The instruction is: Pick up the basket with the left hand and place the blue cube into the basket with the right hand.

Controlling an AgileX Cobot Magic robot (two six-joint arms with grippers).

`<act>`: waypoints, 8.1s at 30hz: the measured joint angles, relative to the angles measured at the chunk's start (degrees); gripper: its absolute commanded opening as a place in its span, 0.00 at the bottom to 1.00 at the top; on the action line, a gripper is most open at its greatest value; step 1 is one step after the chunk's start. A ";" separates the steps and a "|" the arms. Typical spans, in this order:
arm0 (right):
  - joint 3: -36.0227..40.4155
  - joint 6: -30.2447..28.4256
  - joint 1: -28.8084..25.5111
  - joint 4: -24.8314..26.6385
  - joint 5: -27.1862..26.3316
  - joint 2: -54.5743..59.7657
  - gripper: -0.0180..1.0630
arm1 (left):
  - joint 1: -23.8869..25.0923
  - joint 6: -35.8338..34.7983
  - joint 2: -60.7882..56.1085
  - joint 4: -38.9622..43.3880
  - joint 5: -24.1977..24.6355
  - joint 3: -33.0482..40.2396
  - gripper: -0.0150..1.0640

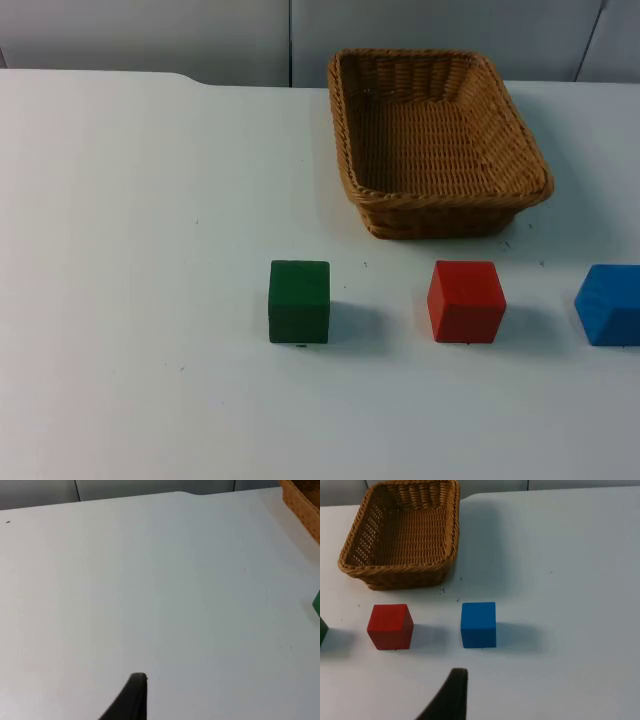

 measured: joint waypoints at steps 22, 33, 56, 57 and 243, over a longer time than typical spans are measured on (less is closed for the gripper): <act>-0.91 -0.20 0.00 0.00 -2.69 0.82 0.98 | 0.00 -2.33 2.42 -3.44 -0.74 -3.20 0.99; -1.04 -0.20 0.00 1.99 -7.18 10.73 0.98 | 0.00 -2.33 10.09 -4.46 -4.73 -6.92 0.99; -16.39 -0.63 0.00 3.17 -11.61 43.07 0.97 | 0.00 -1.27 33.56 -7.27 -17.91 -10.66 0.99; -16.57 -0.63 0.00 3.17 -12.47 45.44 0.97 | 0.00 -1.08 35.27 -7.27 -18.48 -11.27 0.99; -16.98 -6.63 2.96 7.47 -33.27 90.71 0.97 | -11.27 1.78 121.48 -44.73 -36.25 -59.60 0.01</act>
